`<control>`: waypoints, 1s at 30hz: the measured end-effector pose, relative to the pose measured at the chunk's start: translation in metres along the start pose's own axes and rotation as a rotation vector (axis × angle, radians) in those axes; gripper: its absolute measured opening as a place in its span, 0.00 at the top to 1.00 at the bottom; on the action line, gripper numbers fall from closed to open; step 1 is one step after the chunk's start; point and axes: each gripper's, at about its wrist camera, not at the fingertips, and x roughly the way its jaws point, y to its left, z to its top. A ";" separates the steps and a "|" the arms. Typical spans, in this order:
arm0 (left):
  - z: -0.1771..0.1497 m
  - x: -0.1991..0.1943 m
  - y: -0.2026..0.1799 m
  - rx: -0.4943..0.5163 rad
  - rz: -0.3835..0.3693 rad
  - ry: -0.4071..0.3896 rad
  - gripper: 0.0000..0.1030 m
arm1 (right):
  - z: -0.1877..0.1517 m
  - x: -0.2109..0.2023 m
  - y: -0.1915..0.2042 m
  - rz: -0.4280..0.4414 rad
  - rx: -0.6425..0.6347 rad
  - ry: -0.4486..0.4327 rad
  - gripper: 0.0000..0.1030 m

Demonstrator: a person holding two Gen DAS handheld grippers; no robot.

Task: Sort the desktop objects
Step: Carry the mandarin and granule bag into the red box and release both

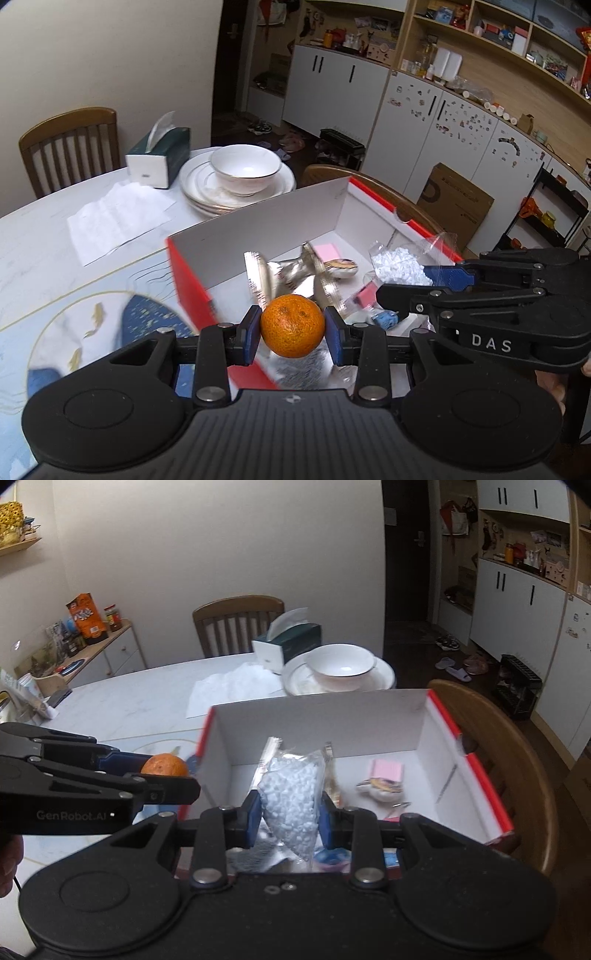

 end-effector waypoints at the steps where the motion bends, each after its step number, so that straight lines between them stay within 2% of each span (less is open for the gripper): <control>1: 0.002 0.003 -0.003 0.004 -0.002 0.001 0.66 | 0.001 0.001 -0.004 -0.005 -0.001 -0.001 0.71; 17: 0.016 0.056 -0.032 0.064 0.002 0.058 0.66 | 0.024 0.043 -0.060 -0.041 -0.012 0.033 0.71; 23: 0.020 0.073 -0.036 0.084 0.010 0.081 0.66 | 0.035 0.065 -0.067 -0.048 -0.046 0.044 0.71; 30: 0.022 0.088 -0.037 0.117 0.007 0.099 0.66 | 0.043 0.095 -0.069 -0.025 -0.099 0.108 0.71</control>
